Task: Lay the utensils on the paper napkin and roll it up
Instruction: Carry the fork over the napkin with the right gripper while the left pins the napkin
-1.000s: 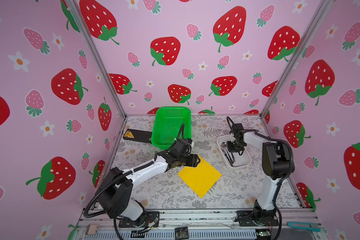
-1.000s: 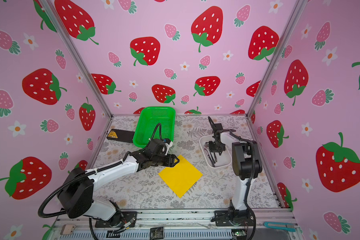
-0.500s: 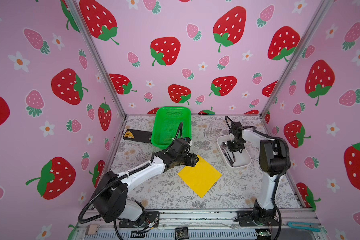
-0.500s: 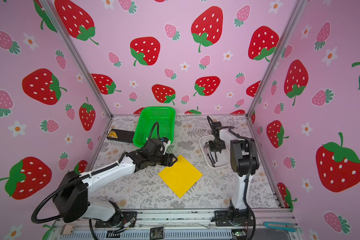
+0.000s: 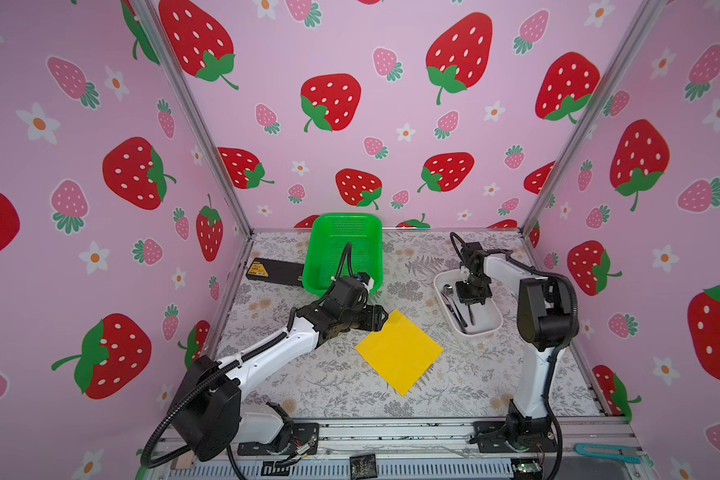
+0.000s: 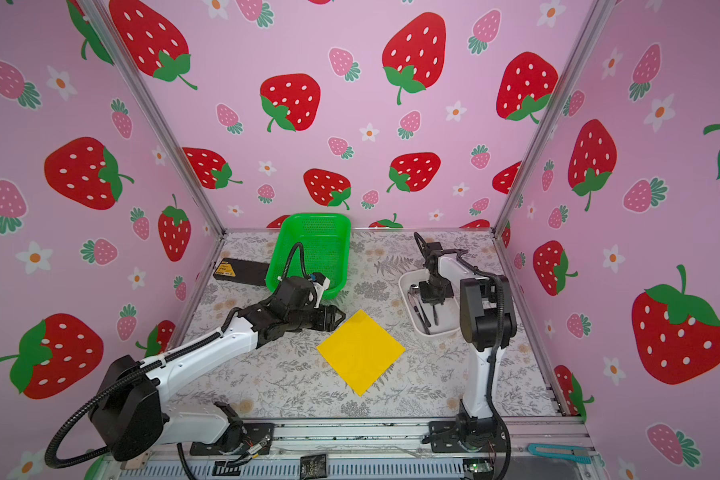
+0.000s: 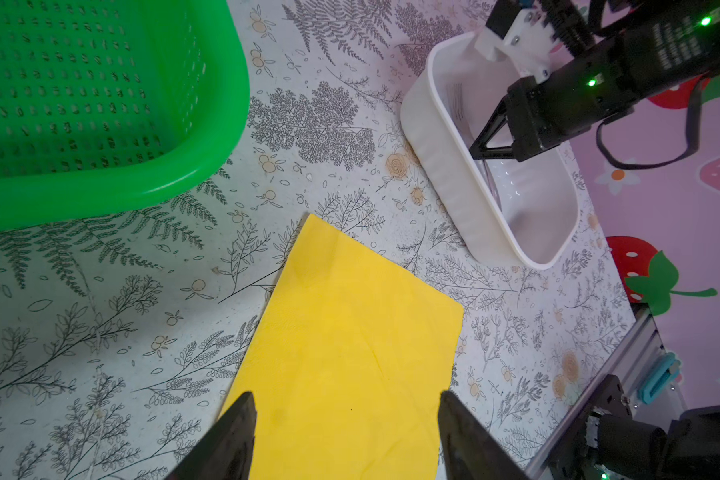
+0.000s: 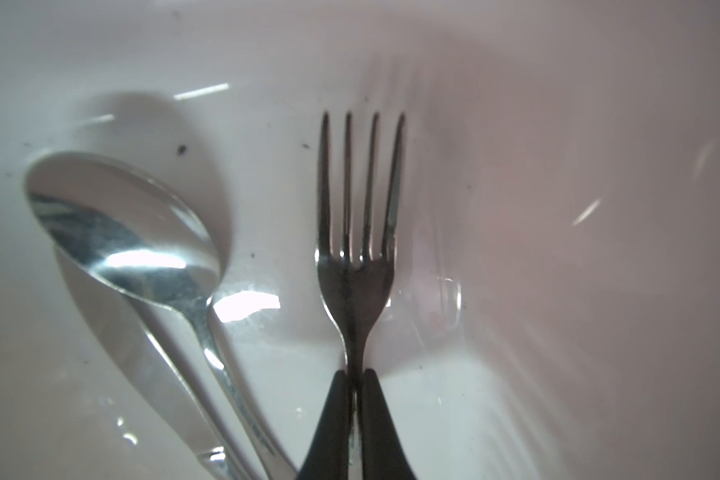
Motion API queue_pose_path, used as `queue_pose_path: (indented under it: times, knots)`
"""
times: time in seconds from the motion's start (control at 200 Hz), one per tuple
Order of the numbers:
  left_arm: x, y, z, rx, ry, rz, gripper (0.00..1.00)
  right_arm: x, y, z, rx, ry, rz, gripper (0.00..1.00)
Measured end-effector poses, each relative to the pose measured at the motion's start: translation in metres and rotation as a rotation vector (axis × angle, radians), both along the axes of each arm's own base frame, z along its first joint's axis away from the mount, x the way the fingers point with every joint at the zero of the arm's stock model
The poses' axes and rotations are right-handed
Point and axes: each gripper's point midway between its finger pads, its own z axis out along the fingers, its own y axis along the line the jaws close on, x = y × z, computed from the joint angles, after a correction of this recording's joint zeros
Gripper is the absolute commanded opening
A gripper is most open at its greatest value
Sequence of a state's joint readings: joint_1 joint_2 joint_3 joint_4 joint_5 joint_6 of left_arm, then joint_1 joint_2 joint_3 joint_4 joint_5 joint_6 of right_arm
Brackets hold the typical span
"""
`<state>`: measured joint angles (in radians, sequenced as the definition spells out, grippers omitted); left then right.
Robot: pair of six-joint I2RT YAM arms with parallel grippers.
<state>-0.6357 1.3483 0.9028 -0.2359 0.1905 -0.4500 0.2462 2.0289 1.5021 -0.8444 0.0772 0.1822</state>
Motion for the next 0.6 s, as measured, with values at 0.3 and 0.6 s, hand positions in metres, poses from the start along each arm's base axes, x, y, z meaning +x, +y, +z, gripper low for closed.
queue_pose_path:
  times: [0.3,0.6]
  knots:
    - [-0.017,-0.007,-0.024,-0.008,0.065,-0.051,0.6,-0.009,0.017,0.12,0.169,-0.275,-0.028,0.02]
    - [-0.047,-0.014,-0.085,0.101,0.215,-0.091,0.56,-0.086,0.086,0.103,0.397,-0.185,0.039,0.02]
